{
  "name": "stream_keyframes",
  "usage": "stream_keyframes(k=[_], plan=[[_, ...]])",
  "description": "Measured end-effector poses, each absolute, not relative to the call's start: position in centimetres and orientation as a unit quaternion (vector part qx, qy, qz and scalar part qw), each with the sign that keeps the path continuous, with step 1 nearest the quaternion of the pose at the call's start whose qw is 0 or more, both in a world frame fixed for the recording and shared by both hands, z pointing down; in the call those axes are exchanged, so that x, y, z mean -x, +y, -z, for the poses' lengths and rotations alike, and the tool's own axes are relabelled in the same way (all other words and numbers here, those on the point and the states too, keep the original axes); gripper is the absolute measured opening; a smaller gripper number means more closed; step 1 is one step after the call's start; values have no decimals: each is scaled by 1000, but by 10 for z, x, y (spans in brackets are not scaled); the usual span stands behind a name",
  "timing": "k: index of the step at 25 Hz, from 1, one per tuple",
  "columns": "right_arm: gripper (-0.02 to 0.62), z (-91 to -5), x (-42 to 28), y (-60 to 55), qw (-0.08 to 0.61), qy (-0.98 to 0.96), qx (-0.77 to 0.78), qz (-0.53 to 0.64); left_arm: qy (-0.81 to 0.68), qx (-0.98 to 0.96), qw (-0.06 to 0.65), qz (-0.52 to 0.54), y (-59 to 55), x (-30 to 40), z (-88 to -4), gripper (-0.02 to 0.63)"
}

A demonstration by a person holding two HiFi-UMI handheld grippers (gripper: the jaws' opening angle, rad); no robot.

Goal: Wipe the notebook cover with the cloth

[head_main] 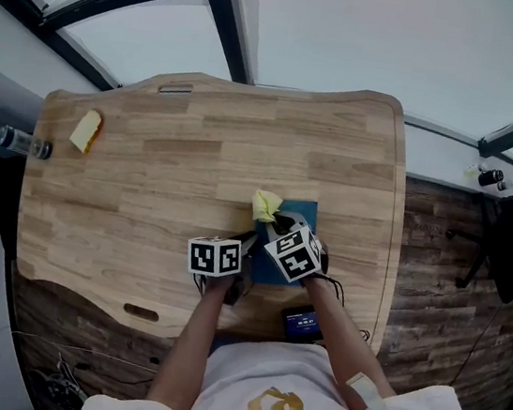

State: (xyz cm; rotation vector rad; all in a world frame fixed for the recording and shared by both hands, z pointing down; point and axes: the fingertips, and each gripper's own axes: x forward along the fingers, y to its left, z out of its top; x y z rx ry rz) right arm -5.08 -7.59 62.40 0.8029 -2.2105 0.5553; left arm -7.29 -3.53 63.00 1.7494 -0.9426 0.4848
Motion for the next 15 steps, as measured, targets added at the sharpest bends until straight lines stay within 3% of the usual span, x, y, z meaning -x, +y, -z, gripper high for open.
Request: stream_keyframes(k=[15], plan=[[37, -625, 44, -41, 361, -854, -299, -226, -397, -727, 524, -198, -36, 74, -629, 56]])
